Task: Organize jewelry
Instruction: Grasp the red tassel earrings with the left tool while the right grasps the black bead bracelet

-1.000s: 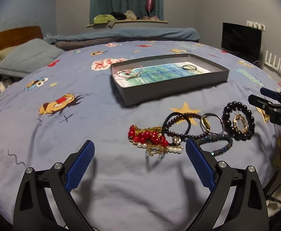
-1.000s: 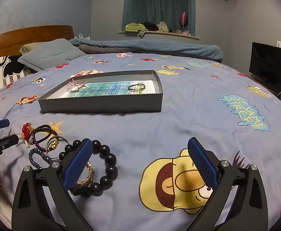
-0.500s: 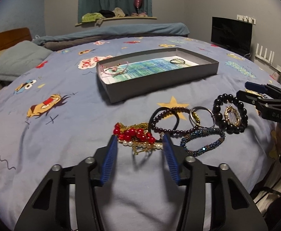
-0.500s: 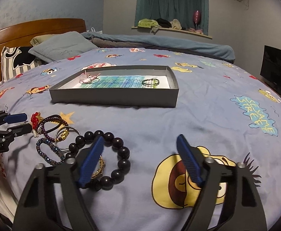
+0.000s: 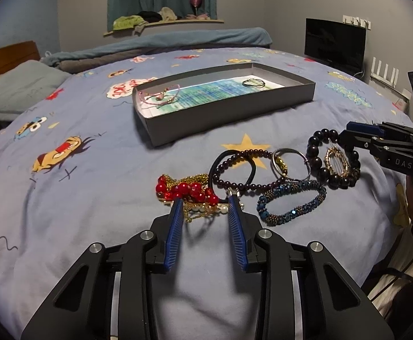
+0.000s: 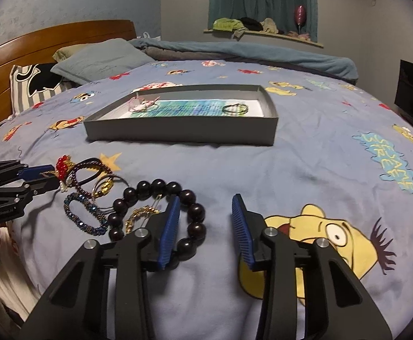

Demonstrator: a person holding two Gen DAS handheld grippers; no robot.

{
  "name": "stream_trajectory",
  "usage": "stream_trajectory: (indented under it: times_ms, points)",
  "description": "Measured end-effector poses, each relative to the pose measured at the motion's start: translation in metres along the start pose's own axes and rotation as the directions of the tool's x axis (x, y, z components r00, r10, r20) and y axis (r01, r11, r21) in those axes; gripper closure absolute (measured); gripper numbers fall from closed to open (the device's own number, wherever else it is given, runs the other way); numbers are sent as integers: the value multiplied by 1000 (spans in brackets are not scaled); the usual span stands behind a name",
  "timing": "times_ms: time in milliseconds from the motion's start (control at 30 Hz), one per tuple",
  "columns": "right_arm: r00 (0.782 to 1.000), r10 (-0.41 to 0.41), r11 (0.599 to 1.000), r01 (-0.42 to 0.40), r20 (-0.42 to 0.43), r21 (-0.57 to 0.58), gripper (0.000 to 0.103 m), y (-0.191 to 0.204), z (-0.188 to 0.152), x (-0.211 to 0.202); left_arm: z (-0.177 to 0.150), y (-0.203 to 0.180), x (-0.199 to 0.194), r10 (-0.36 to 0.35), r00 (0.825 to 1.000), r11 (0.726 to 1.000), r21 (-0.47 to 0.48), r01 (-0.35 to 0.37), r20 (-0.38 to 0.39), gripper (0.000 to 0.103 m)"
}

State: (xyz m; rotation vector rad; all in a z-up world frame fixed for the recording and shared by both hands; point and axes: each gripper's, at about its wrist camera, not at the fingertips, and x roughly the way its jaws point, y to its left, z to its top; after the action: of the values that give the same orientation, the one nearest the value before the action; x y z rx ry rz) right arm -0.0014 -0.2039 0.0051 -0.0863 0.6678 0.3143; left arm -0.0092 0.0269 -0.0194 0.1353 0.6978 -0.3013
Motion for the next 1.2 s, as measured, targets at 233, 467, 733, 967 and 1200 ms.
stream_trajectory:
  times_ms: [233,467,733,967,1200]
  points:
    - [999,4,1000,-4,-41,-1,68,2,-3,8,0,3,1,8,1000,1000,-2,-8,-5,73]
    - [999,-2,1000,2,-52,-12,68,2,-4,11,1,4,2,15,1000,1000,1,-15,-1,73]
    - [999,-6,1000,6,-46,-15,81,1,-4,13,2,2,0,20,1000,999,27,-20,13,80]
    - [1000,6,1000,-6,-20,-10,88,0,-1,8,2,4,-7,31,999,999,26,-32,41,80]
    - [996,-3,1000,5,84,-19,89,1,7,-10,6,5,-17,39,994,999,19,-41,98,80]
